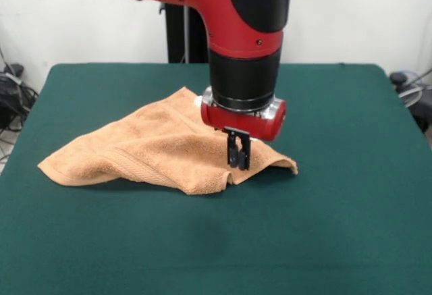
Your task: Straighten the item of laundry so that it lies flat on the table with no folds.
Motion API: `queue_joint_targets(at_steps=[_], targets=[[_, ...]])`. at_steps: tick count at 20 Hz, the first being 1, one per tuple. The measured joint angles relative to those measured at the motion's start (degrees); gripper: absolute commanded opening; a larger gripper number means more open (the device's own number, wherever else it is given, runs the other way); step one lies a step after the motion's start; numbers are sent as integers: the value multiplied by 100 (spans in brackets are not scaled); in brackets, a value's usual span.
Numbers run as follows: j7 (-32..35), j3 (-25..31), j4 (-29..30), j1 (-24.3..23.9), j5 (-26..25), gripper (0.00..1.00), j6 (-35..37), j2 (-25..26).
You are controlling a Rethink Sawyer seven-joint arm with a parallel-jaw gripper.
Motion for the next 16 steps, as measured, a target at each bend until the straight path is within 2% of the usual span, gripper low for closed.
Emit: queue_joint_targets(at_steps=[16], targets=[[0,2,-4,-12,1,0,-199,463]])
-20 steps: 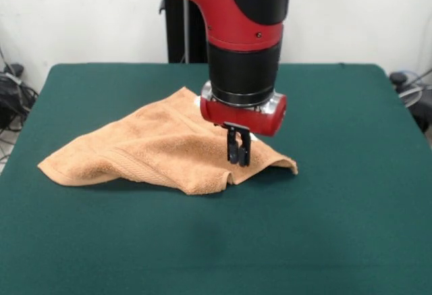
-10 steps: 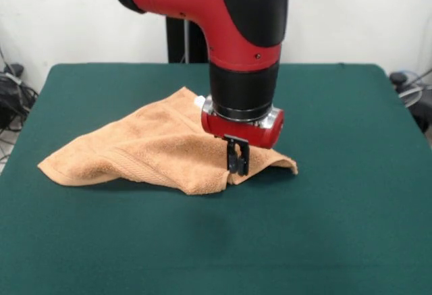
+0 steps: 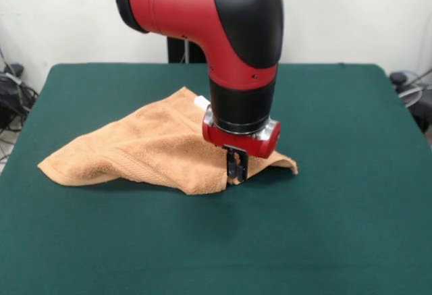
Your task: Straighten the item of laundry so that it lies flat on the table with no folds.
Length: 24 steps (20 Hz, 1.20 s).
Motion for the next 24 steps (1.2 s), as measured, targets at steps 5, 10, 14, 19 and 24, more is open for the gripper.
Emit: queue_joint_targets(at_steps=[5,10,14,19,24], targets=[[0,1,-1,-2,1,0,0,64],[0,0,-1,-2,1,0,0,69],[0,1,-1,-2,1,0,-1,68],[0,1,-1,7,0,0,0,25],[0,0,-20,18,0,0,0,-97]])
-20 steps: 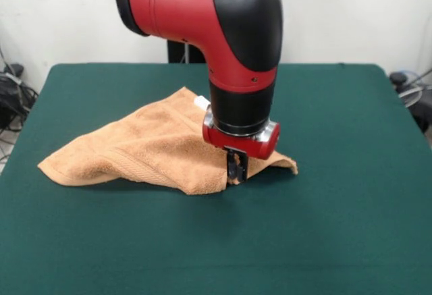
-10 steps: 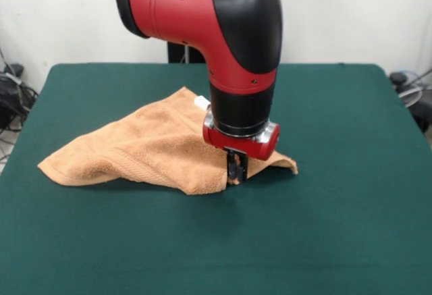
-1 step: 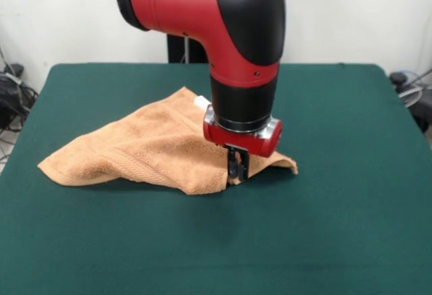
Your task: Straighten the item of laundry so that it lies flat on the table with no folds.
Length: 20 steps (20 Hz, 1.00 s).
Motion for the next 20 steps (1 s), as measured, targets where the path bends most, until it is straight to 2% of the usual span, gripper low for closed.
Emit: queue_joint_targets(at_steps=[5,6,20], targets=[[0,0,-85,1,0,0,0,-60],[0,-2,-158,3,-1,100,1,-58],[0,-91,-488,78,-2,100,95,-20]])
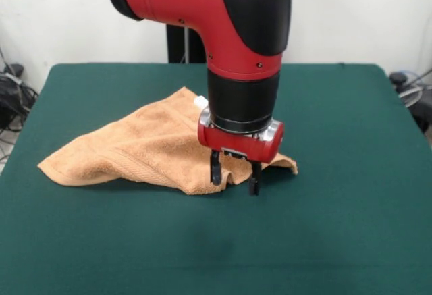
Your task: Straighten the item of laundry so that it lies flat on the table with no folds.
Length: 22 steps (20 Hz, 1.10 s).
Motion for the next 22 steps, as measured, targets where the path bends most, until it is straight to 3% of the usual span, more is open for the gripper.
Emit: queue_joint_targets(at_steps=[13,22], targets=[[0,-21,-402,-1,0,100,343,401],[0,-91,-747,-2,1,100,867,991]])
